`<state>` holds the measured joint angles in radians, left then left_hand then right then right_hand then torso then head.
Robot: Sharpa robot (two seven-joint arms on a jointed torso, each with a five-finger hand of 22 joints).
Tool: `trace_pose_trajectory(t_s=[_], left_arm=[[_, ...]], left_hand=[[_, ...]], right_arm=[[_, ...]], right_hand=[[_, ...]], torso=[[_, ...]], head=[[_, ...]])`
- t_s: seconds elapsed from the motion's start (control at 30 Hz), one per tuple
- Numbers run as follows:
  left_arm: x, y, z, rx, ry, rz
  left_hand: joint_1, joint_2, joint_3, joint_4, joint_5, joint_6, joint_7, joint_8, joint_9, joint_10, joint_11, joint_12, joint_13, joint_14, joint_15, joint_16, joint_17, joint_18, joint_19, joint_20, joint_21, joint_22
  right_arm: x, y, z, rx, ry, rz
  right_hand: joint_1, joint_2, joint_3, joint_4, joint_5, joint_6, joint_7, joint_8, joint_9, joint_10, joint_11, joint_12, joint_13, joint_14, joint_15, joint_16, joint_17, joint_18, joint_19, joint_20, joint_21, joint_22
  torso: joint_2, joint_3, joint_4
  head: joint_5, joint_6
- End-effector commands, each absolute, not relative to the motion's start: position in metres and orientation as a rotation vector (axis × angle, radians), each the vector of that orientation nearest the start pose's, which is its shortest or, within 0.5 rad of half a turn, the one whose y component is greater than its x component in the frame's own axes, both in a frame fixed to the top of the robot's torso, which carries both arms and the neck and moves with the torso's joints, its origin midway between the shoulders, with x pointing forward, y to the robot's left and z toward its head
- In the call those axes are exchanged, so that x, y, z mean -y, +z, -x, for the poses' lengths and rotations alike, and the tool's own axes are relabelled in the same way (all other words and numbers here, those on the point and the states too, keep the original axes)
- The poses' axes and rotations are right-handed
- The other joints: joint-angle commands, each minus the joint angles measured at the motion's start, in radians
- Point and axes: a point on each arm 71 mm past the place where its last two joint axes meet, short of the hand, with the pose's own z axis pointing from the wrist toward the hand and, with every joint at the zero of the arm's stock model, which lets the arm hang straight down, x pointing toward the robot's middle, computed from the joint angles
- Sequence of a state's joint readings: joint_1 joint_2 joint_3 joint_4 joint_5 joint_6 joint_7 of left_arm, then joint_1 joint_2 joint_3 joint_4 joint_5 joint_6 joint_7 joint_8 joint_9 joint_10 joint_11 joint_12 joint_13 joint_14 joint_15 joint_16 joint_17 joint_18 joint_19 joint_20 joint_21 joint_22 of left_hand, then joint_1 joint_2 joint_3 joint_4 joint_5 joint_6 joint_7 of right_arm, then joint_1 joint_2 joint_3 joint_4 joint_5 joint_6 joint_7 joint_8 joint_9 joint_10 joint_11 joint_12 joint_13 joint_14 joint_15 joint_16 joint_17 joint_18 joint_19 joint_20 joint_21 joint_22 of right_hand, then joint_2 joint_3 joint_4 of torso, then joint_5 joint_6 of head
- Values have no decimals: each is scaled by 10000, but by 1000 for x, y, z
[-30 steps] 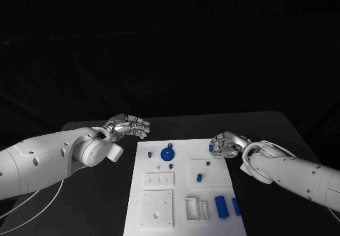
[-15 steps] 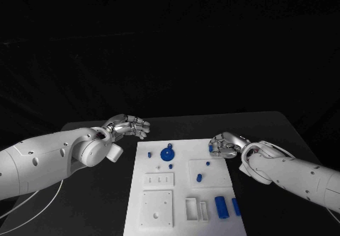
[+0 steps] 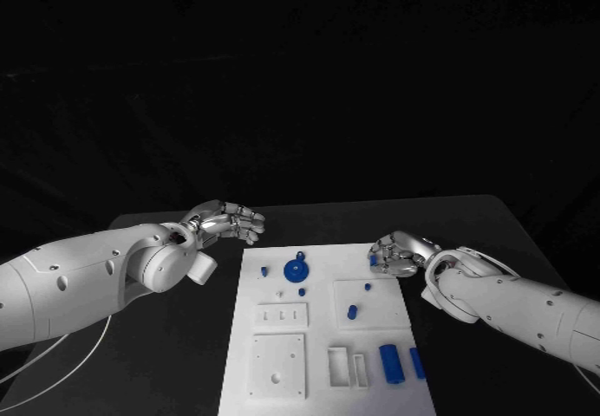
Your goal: Assemble the parts on the task board
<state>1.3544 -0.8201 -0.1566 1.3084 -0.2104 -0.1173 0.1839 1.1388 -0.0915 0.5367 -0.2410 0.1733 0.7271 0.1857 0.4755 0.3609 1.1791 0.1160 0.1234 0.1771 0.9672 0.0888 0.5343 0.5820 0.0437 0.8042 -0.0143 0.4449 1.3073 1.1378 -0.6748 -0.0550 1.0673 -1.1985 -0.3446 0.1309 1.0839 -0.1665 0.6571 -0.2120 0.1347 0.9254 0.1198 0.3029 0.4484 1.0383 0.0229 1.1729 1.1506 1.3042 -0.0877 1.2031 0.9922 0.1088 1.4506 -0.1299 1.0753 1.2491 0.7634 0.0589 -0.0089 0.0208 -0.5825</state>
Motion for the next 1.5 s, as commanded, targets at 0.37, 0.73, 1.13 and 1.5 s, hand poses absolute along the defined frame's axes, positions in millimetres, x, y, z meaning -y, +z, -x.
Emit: trace_pose_trajectory(t_s=[0.37,0.73,1.13,1.5], left_arm=[[-254,-164,-533,-17107,-13146,8790],[-249,-165,-530,-17421,-13360,8592],[-242,-166,-526,-17857,-12888,8097],[-219,-172,-518,-18829,-11673,8489]], left_hand=[[-35,49,12,-69,50,22,54,-55,13,75,1,-77,17,-75,-29,38,-13,168,-67,-3,66,196],[-207,55,-41,53,44,1,68,-85,30,127,-12,-78,45,-28,-38,72,-5,164,-40,-4,85,197],[-441,92,-164,225,-70,683,-239,123,253,696,-331,371,451,366,-315,702,301,143,233,-246,371,222],[-741,251,-145,341,-95,1566,-562,97,300,1067,-550,616,803,389,-428,1072,435,91,331,-385,583,216]], right_arm=[[252,-251,-540,-17247,6346,-760],[255,-250,-535,-17433,6071,-533],[247,-222,-538,-17040,5886,-171],[223,-191,-541,-16760,5787,401]], right_hand=[[97,245,589,86,-793,566,-70,208,101,19,-216,-54,-34,26,-199,-114,56,1530,-106,12,-25,9],[5,236,623,105,-860,688,-115,276,160,63,-259,-44,-30,46,-238,-86,114,1530,-51,-2,32,30],[-93,311,574,114,-858,798,-168,352,226,81,-308,-28,-12,22,-282,-69,176,1530,-51,-21,59,46],[-228,362,451,130,-858,829,-195,380,265,92,-336,-22,4,13,-310,-75,207,1530,-49,-36,66,47]], torso=[[-1,-1,-17],[-5,-3,0],[-41,-6,-31],[-230,-71,-100]], head=[[26,-13],[26,15],[-25,119],[28,194]])
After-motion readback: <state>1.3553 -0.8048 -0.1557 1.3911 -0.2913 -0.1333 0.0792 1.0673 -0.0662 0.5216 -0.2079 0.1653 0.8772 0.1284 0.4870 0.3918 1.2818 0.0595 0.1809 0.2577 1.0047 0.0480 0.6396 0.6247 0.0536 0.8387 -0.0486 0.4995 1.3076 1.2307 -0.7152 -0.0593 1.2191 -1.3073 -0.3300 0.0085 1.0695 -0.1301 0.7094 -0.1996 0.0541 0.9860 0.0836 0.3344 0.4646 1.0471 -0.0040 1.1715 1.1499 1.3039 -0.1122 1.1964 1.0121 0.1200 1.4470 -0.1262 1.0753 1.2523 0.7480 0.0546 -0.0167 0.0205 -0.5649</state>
